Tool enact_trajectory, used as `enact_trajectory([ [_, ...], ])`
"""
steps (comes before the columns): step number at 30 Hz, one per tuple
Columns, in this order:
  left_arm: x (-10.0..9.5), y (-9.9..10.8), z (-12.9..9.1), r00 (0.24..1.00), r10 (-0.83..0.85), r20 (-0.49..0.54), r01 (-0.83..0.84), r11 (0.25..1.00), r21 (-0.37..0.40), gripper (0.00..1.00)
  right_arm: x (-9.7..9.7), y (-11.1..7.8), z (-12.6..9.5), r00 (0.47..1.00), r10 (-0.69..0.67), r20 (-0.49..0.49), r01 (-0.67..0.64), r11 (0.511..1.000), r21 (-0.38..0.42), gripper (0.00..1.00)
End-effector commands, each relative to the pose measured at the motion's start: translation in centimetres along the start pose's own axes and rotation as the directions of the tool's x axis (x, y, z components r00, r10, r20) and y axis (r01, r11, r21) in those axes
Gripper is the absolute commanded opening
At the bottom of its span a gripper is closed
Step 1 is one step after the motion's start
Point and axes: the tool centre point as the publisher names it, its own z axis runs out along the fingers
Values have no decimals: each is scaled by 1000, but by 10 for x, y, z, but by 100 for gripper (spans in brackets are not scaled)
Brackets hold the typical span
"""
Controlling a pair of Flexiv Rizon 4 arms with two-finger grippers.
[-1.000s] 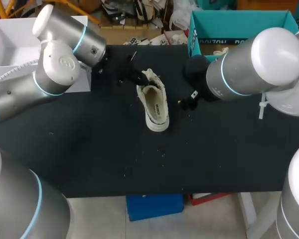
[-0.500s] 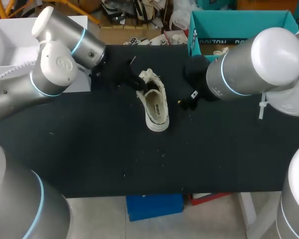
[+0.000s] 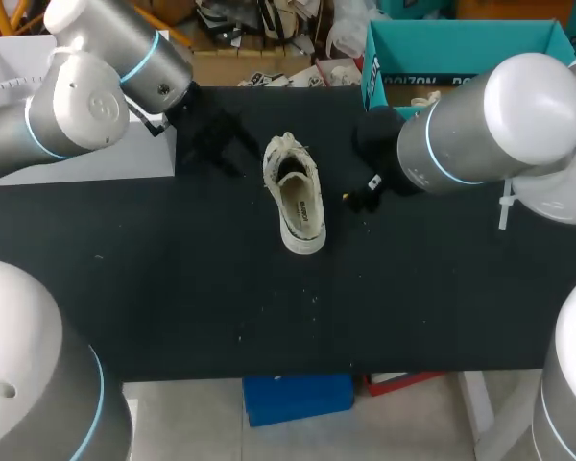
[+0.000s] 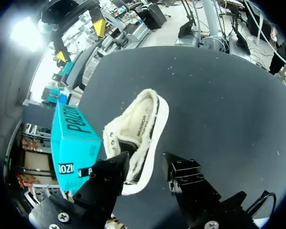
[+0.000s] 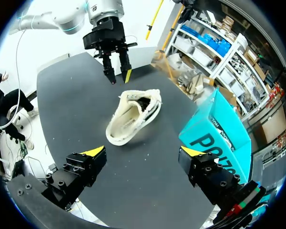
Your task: Take the shoe out of the shoebox, open the shoe tongue, remove and reinsert the insole, then place the shoe into the shoebox
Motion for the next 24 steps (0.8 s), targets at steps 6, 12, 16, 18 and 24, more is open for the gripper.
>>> enact_trajectory([
  [6,-9,2,3,990,59,-132,-66,997,-47,65,1,0,1,1000,1,0,-1,1000,-2,100],
  [12,-13,1,2,990,85,-116,-90,995,-41,100,1,0,1,1000,1,0,-1,1000,-2,100],
  [16,-13,-1,-1,989,103,-105,-107,994,-36,100,1,0,1,1000,1,0,-1,1000,-2,100],
  [18,-13,-1,-2,987,110,-116,-116,992,-40,100,1,0,1,1000,1,0,-1,1000,-2,100],
  [24,-13,3,1,979,133,-153,-143,988,-56,73,1,0,1,1000,1,0,-1,1000,-2,100],
])
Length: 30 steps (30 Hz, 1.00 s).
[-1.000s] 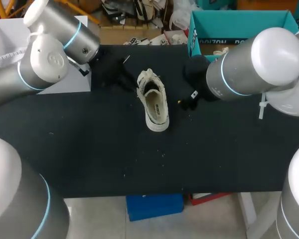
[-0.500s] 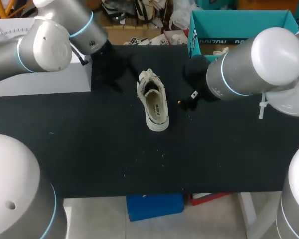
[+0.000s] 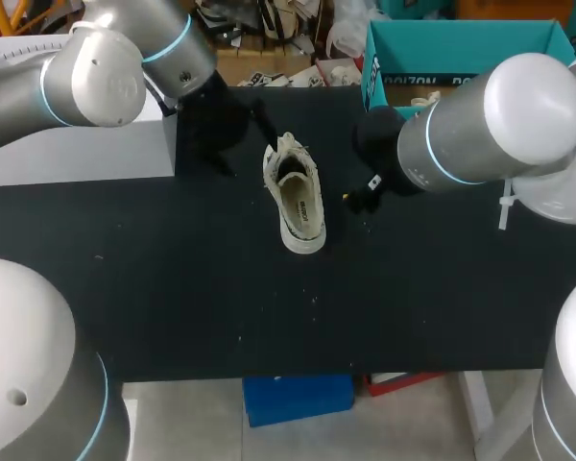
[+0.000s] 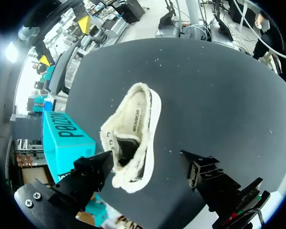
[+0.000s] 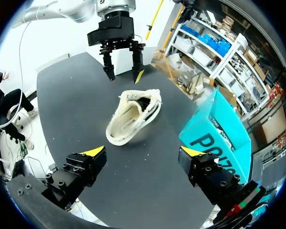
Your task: Take the shoe out of the shoebox, open the shoe tongue, remove and reinsert the insole, then place the shoe into the shoebox
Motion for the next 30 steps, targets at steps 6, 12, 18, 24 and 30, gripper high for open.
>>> enact_trajectory([
  [6,-3,3,12,997,30,-66,-31,999,-8,69,1,0,1,1000,1,0,-1,1000,-2,100],
  [12,-4,13,31,996,26,-88,-25,1000,16,73,1,0,1,1000,1,0,-1,1000,-2,100],
  [18,-10,11,47,993,50,-106,-45,998,41,70,1,0,1,1000,1,0,-1,1000,-2,100],
  [24,-9,7,63,980,88,-177,-77,995,67,69,1,0,1,1000,1,0,-1,1000,-2,100],
  [30,-5,8,78,972,90,-218,-75,994,79,69,1,0,1,1000,1,0,-1,1000,-2,100],
])
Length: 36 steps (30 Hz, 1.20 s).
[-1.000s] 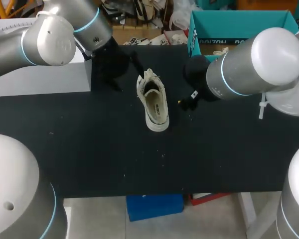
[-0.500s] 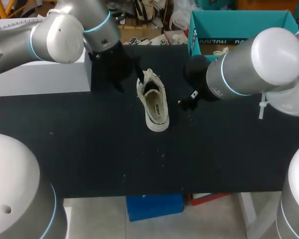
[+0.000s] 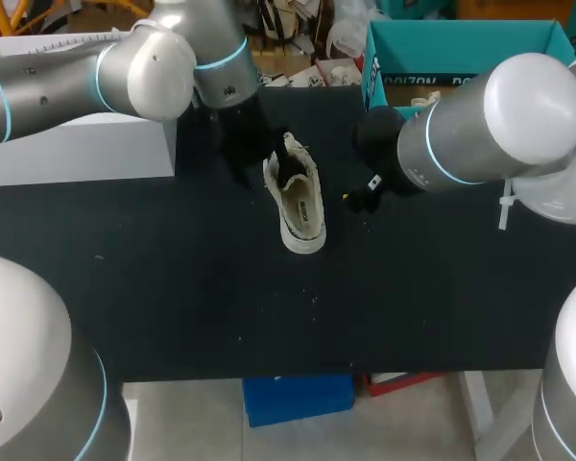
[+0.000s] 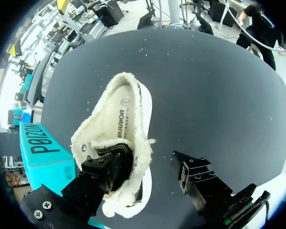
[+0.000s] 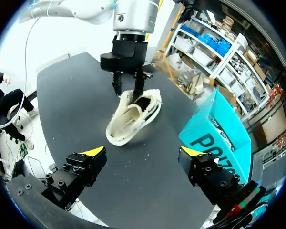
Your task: Take the shoe out of the shoebox, open the shoe tongue, remove and reinsert the insole, then place the shoe into the shoebox
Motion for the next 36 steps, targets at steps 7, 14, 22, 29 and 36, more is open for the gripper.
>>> enact_trajectory([
  [7,-9,4,2,1000,4,-1,-4,1000,-3,100,1,0,1,1000,1,0,-1,1000,-2,100],
  [14,-5,-8,-21,999,31,27,-32,999,33,100,1,0,1,1000,1,0,-1,1000,-2,100],
  [22,1,-5,-33,989,-103,106,95,993,75,100,1,0,1,1000,1,0,-1,1000,-2,100],
  [29,24,1,-55,918,-306,251,278,950,141,100,1,0,1,1000,1,0,-1,1000,-2,100],
  [36,24,1,-55,918,-306,251,278,950,141,100,1,0,1,1000,1,0,-1,1000,-2,100],
])
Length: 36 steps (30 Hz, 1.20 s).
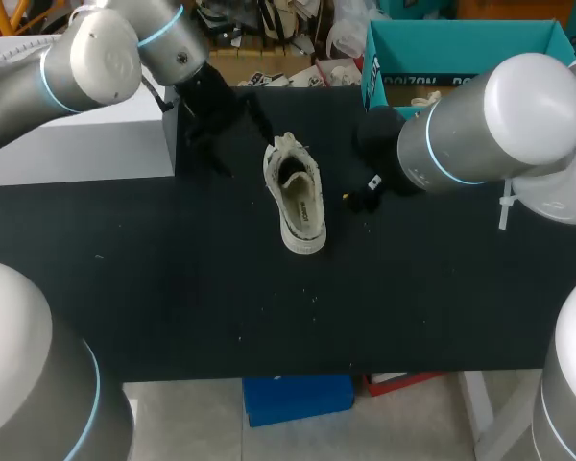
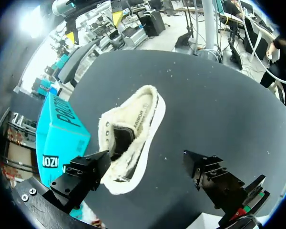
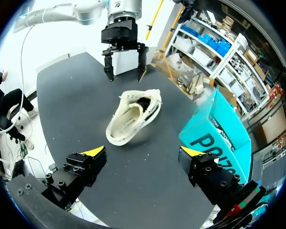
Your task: Take the shoe out of the shoebox, open the shoe tongue, remove and reinsert the insole, then place the shoe into the shoebox
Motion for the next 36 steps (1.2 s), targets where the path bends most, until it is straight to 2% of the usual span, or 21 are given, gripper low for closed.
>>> enact_trajectory([
  [1,6,-4,1,999,3,49,-3,1000,-12,100,1,0,1,1000,1,0,-1,1000,-2,100],
  [31,6,-4,1,999,3,49,-3,1000,-12,100,1,0,1,1000,1,0,-1,1000,-2,100],
  [36,2,13,2,995,-92,27,91,995,47,100,1,0,1,1000,1,0,-1,1000,-2,100],
])
